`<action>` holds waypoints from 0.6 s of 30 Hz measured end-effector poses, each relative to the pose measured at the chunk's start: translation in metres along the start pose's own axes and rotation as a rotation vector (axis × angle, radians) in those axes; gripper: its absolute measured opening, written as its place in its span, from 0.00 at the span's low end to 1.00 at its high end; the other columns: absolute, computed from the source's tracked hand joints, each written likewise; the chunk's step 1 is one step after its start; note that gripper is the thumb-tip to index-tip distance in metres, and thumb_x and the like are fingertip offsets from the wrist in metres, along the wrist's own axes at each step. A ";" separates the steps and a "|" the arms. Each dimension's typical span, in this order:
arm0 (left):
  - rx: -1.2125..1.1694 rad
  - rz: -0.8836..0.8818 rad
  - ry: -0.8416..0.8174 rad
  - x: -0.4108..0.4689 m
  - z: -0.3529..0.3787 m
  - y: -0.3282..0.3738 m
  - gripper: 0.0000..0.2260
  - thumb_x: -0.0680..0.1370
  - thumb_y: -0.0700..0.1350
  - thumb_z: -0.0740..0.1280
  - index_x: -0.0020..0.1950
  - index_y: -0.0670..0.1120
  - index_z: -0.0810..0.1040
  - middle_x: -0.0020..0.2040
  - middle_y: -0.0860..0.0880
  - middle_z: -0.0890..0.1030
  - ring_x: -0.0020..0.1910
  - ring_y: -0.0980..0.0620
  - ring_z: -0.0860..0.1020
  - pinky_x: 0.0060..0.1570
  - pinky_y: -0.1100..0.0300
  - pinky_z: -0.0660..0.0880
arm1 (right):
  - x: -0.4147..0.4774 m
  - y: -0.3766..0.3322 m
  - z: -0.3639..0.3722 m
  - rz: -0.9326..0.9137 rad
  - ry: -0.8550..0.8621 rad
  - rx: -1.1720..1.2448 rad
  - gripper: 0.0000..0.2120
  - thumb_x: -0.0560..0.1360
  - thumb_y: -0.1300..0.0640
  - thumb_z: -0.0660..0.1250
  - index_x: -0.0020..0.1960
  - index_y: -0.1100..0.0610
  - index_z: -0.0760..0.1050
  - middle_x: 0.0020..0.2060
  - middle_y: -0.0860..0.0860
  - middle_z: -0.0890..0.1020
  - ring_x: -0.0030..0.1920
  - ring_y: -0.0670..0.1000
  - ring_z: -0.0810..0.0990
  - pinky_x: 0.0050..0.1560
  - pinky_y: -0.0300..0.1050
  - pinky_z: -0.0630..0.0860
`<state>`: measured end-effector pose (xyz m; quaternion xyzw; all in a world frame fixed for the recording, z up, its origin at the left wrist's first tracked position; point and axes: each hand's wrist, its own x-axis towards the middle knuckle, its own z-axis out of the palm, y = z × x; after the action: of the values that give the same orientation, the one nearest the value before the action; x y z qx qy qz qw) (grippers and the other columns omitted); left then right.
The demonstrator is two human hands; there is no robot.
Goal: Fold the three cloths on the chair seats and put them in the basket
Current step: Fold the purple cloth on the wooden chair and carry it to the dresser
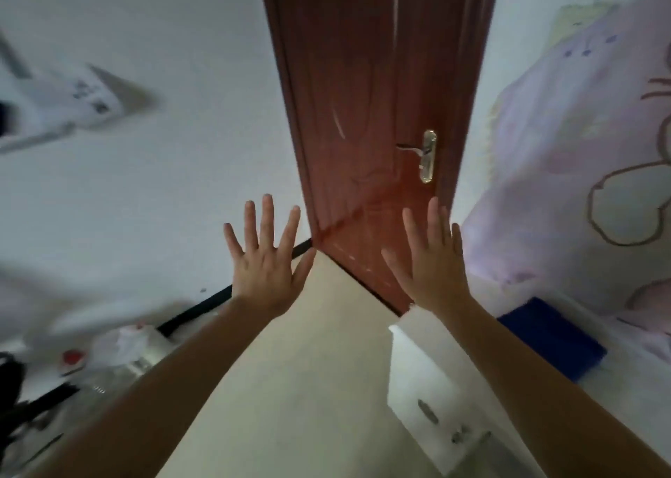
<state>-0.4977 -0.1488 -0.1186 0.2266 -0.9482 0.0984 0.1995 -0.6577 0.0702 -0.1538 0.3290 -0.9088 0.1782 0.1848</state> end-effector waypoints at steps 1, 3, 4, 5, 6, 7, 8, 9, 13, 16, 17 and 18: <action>0.007 -0.046 -0.010 -0.008 -0.006 -0.022 0.32 0.80 0.66 0.45 0.80 0.53 0.45 0.80 0.41 0.43 0.79 0.37 0.43 0.71 0.29 0.48 | 0.003 -0.022 0.001 -0.034 -0.009 -0.008 0.37 0.79 0.32 0.54 0.80 0.52 0.55 0.80 0.62 0.50 0.79 0.64 0.52 0.76 0.64 0.55; 0.040 -0.208 -0.021 -0.044 -0.026 -0.095 0.33 0.79 0.66 0.45 0.80 0.53 0.45 0.80 0.42 0.41 0.79 0.37 0.42 0.72 0.29 0.48 | 0.011 -0.098 0.004 -0.172 -0.017 0.015 0.38 0.78 0.30 0.53 0.80 0.51 0.54 0.80 0.62 0.49 0.79 0.65 0.51 0.76 0.64 0.53; 0.045 -0.273 -0.020 -0.062 -0.037 -0.125 0.33 0.79 0.67 0.45 0.80 0.52 0.46 0.80 0.43 0.41 0.79 0.38 0.41 0.72 0.29 0.47 | 0.013 -0.132 0.006 -0.224 -0.028 0.025 0.39 0.78 0.30 0.53 0.80 0.51 0.54 0.80 0.63 0.49 0.79 0.65 0.52 0.75 0.63 0.54; 0.071 -0.334 -0.016 -0.079 -0.045 -0.154 0.33 0.79 0.67 0.45 0.80 0.52 0.46 0.80 0.43 0.41 0.79 0.38 0.41 0.72 0.29 0.47 | 0.014 -0.165 0.007 -0.283 -0.026 0.043 0.39 0.78 0.30 0.54 0.80 0.52 0.55 0.80 0.63 0.50 0.78 0.66 0.52 0.75 0.63 0.55; 0.093 -0.408 -0.019 -0.108 -0.061 -0.193 0.33 0.79 0.67 0.45 0.80 0.52 0.47 0.80 0.43 0.41 0.79 0.38 0.41 0.72 0.30 0.46 | 0.012 -0.213 0.010 -0.346 -0.023 0.072 0.38 0.78 0.31 0.54 0.80 0.52 0.56 0.79 0.64 0.50 0.78 0.66 0.53 0.75 0.63 0.56; 0.111 -0.464 -0.023 -0.131 -0.073 -0.222 0.33 0.80 0.67 0.46 0.80 0.52 0.48 0.80 0.43 0.42 0.79 0.39 0.41 0.72 0.30 0.46 | 0.010 -0.250 0.015 -0.398 -0.025 0.102 0.38 0.78 0.31 0.54 0.80 0.53 0.57 0.79 0.64 0.51 0.78 0.66 0.54 0.75 0.63 0.58; 0.120 -0.509 -0.030 -0.155 -0.083 -0.249 0.33 0.80 0.67 0.46 0.80 0.52 0.48 0.81 0.43 0.42 0.79 0.39 0.41 0.72 0.30 0.46 | 0.005 -0.288 0.019 -0.434 -0.038 0.126 0.38 0.78 0.31 0.54 0.80 0.53 0.57 0.79 0.64 0.50 0.78 0.66 0.53 0.75 0.64 0.57; 0.147 -0.574 -0.039 -0.192 -0.097 -0.285 0.33 0.80 0.66 0.46 0.80 0.52 0.48 0.81 0.44 0.42 0.79 0.40 0.41 0.73 0.31 0.46 | -0.007 -0.340 0.026 -0.504 -0.052 0.163 0.38 0.78 0.31 0.53 0.80 0.52 0.56 0.79 0.64 0.48 0.78 0.66 0.52 0.76 0.64 0.56; 0.215 -0.758 -0.044 -0.319 -0.145 -0.389 0.31 0.80 0.65 0.48 0.80 0.53 0.48 0.81 0.44 0.42 0.79 0.40 0.42 0.73 0.32 0.49 | -0.062 -0.515 0.041 -0.747 -0.121 0.239 0.39 0.77 0.30 0.51 0.81 0.50 0.51 0.80 0.63 0.43 0.79 0.65 0.49 0.77 0.65 0.51; 0.311 -0.903 -0.048 -0.436 -0.182 -0.468 0.31 0.80 0.64 0.50 0.80 0.53 0.48 0.81 0.45 0.43 0.79 0.40 0.43 0.72 0.31 0.49 | -0.133 -0.665 0.045 -0.958 -0.172 0.335 0.39 0.77 0.29 0.50 0.81 0.49 0.52 0.80 0.62 0.43 0.80 0.64 0.46 0.77 0.66 0.50; 0.317 -0.954 -0.048 -0.463 -0.191 -0.484 0.31 0.80 0.64 0.50 0.80 0.53 0.49 0.81 0.45 0.43 0.79 0.40 0.43 0.72 0.31 0.49 | -0.152 -0.699 0.044 -0.997 -0.189 0.358 0.39 0.76 0.29 0.49 0.81 0.49 0.52 0.80 0.61 0.43 0.80 0.63 0.45 0.77 0.66 0.50; 0.312 -1.033 -0.037 -0.502 -0.203 -0.507 0.31 0.80 0.64 0.51 0.80 0.52 0.49 0.81 0.45 0.44 0.79 0.40 0.43 0.72 0.32 0.49 | -0.181 -0.747 0.045 -1.054 -0.189 0.391 0.40 0.76 0.28 0.49 0.81 0.49 0.52 0.80 0.61 0.43 0.80 0.63 0.45 0.77 0.65 0.49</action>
<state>0.2180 -0.3420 -0.0993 0.6922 -0.6907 0.1232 0.1694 -0.0427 -0.3919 -0.1240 0.7804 -0.5846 0.1966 0.1024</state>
